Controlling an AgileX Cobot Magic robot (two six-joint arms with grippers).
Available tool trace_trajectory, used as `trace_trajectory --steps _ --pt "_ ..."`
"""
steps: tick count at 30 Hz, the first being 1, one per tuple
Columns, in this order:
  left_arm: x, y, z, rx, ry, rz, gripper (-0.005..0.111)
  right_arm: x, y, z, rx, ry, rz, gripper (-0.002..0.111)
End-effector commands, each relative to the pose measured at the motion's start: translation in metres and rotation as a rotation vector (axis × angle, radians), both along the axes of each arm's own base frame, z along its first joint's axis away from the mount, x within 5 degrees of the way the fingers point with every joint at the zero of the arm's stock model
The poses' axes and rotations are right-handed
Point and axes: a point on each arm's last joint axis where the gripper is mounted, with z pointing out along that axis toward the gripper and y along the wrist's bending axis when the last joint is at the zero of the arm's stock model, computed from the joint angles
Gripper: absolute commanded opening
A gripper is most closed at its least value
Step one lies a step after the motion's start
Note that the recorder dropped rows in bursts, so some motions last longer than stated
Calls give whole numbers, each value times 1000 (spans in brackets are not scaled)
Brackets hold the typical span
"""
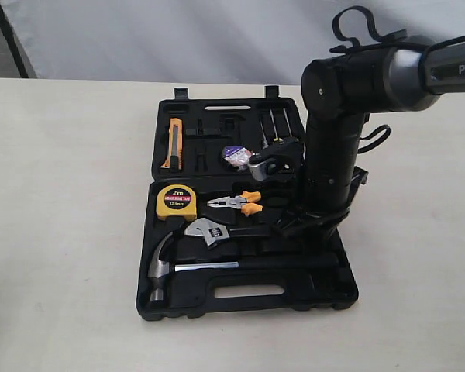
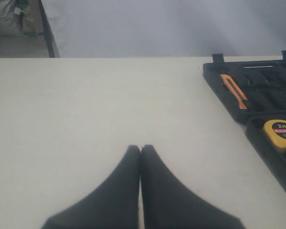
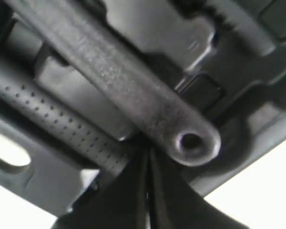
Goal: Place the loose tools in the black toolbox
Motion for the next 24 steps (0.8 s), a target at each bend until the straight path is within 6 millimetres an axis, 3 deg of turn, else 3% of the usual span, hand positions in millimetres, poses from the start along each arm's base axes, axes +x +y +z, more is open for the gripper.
trace_trajectory --steps 1,5,11,15,18,22,24 --pt "-2 0 -1 -27 -5 1 1 3 -3 -1 -8 -22 5 0" --pt "-2 0 -1 -27 -5 1 1 3 -3 -1 -11 -31 8 0" --pt "-2 0 -1 -27 -5 1 1 16 18 46 135 -69 -79 0" --pt "-2 0 -1 -27 -5 1 1 17 37 52 135 -147 -89 0" --pt "-2 0 -1 -27 -5 1 1 16 50 27 133 -152 -88 0" --pt "-2 0 -1 -27 -5 1 1 17 51 -22 88 -80 -108 0" --pt "-2 0 -1 -27 -5 1 1 16 51 -33 71 -48 -108 0"
